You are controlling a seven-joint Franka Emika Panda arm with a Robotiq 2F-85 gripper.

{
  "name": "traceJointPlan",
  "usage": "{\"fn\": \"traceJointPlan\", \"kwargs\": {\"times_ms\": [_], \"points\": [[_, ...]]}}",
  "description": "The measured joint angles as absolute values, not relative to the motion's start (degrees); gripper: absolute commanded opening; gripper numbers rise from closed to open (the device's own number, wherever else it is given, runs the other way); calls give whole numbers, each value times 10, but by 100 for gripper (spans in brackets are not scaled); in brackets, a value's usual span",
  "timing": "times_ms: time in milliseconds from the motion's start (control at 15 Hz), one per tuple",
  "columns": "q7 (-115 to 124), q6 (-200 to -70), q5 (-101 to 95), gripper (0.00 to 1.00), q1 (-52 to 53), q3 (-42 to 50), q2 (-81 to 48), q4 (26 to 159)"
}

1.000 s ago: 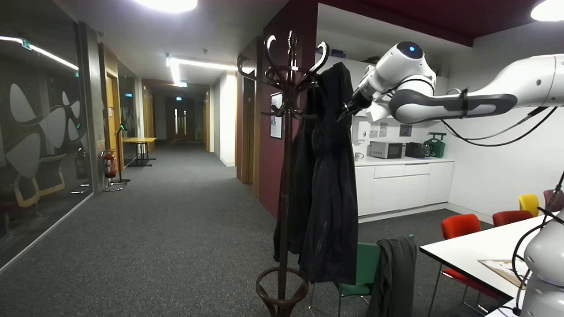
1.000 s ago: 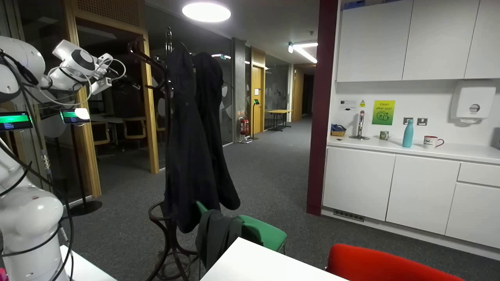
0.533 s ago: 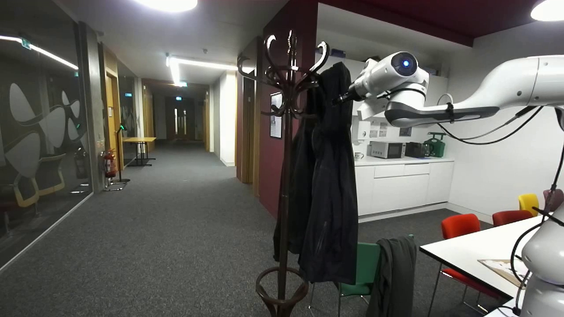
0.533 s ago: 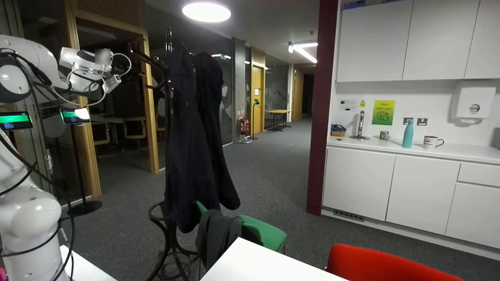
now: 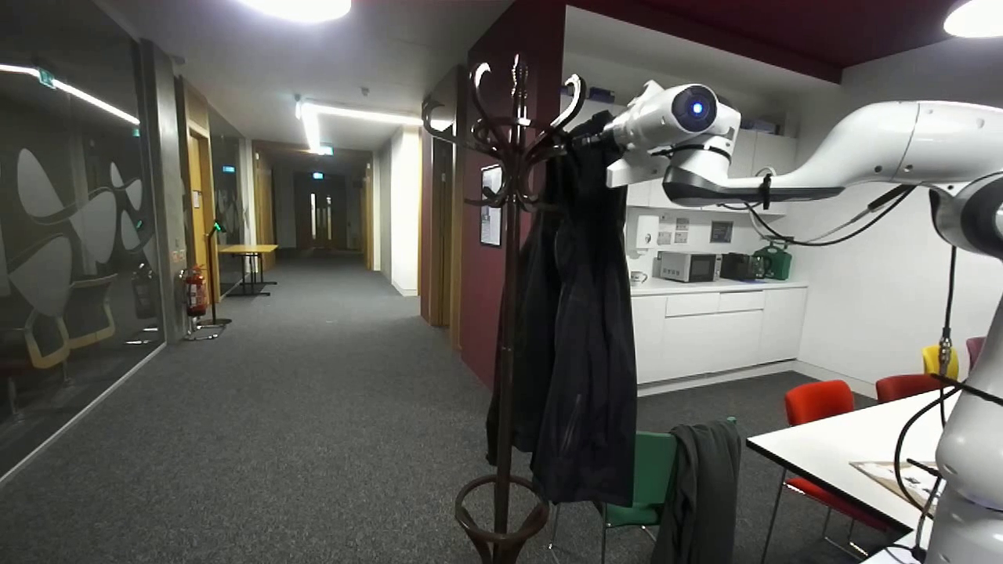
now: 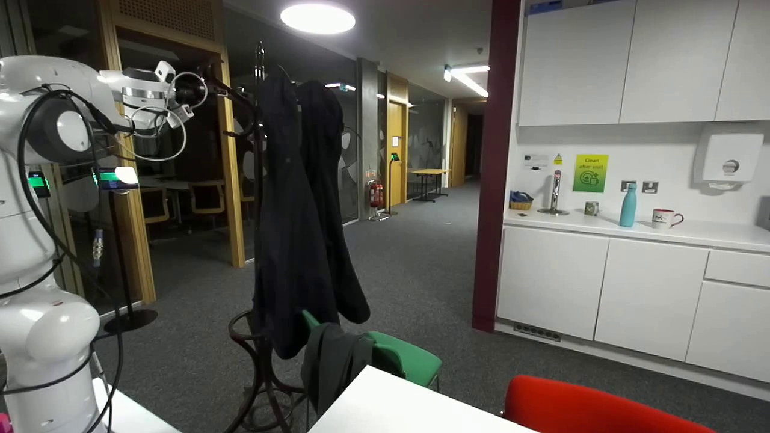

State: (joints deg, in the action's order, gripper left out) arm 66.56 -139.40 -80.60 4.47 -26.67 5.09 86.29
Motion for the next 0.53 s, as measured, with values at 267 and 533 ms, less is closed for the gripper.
{"fn": "traceJointPlan", "kwargs": {"times_ms": [267, 533], "points": [[691, -1380, -820, 100, 98, -251, -12, 782], [692, -1379, -829, 100, 139, -235, -65, 711]]}}
